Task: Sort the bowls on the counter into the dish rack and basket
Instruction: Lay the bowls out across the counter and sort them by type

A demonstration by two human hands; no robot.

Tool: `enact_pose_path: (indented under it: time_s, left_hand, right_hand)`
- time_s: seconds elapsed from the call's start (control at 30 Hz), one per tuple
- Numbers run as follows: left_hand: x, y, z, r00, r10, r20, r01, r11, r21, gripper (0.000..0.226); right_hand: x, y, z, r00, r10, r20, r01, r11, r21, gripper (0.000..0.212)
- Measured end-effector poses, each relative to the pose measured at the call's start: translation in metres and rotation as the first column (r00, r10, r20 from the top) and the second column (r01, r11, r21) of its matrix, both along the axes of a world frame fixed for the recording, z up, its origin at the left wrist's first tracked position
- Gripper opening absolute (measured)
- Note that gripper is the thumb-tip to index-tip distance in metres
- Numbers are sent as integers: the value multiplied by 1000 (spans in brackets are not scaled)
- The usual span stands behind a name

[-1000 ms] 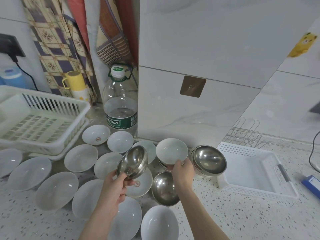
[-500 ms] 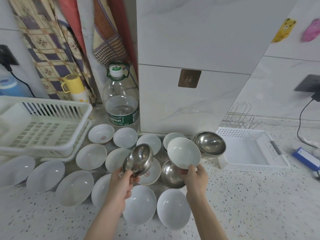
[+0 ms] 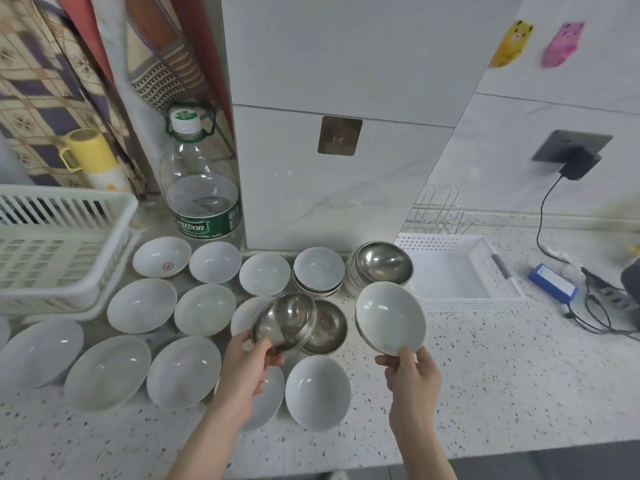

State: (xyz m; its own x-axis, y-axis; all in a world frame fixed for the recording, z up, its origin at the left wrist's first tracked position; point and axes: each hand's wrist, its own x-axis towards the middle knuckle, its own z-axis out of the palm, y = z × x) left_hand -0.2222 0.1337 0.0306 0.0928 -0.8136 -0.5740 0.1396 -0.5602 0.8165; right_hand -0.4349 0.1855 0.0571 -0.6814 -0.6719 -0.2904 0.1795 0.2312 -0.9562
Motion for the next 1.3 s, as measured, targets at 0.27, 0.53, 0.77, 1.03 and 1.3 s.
enact_pose_path:
  time_s: [0.27, 0.53, 0.77, 1.03, 1.3]
  left_hand:
    - [-68, 2, 0, 984, -66, 164, 77, 995, -62, 26]
    - [-145, 15, -18, 955, -157, 251, 179, 982, -67, 46]
    - [-182, 16, -34, 940, -136, 311, 159, 986, -49, 73]
    - [-203, 10, -44, 923, -78, 376, 118, 989, -85, 75]
    - [-210, 0, -64, 903, -13, 429, 59, 994, -94, 77]
  right_hand:
    - [-55, -10, 6, 999, -18, 36, 20, 998, -63, 19]
    - [-121, -5, -6, 998, 48, 41, -47, 999, -27, 16]
    - [-158, 3, -28, 993, 94, 65, -97, 995, 33, 21]
    - [-175, -4, -43, 985, 160, 67, -166, 982, 91, 24]
    - [-185, -17, -52, 976, 214, 27, -216, 968, 128, 24]
